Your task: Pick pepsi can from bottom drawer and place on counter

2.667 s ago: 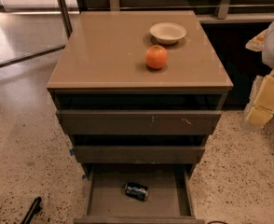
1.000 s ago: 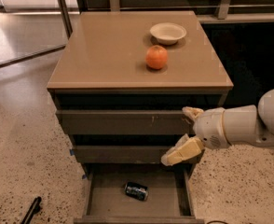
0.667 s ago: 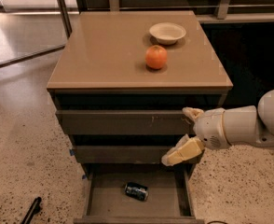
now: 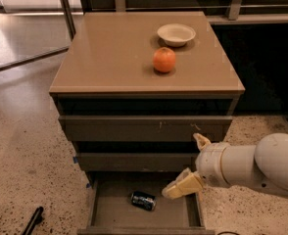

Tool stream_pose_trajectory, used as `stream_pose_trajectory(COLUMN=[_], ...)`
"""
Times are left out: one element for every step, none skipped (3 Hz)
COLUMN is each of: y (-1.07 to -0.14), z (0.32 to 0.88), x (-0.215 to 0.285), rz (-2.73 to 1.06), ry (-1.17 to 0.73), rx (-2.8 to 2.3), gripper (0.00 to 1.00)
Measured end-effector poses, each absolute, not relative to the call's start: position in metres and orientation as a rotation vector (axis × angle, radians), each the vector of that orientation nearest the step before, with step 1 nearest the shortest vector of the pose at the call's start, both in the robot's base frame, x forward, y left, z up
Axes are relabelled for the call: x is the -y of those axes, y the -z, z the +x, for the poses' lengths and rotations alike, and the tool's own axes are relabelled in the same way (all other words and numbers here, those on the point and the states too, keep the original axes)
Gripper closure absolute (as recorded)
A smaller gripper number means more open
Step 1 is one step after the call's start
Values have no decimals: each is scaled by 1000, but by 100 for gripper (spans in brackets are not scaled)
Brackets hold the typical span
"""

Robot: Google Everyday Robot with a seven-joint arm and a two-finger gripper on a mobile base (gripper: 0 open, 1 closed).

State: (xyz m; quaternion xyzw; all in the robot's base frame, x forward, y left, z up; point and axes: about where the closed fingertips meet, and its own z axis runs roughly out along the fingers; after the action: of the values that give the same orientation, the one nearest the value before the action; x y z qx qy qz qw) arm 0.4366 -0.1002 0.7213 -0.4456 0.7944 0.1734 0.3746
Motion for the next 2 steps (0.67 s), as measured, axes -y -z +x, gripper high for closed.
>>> stream_pose_trajectory(y=[-666,-620], z=[423,417], x=[99,97], rz=[-1107,-1058], ry=[-398,-419], rx=[-2093,-2138], gripper=[0,0])
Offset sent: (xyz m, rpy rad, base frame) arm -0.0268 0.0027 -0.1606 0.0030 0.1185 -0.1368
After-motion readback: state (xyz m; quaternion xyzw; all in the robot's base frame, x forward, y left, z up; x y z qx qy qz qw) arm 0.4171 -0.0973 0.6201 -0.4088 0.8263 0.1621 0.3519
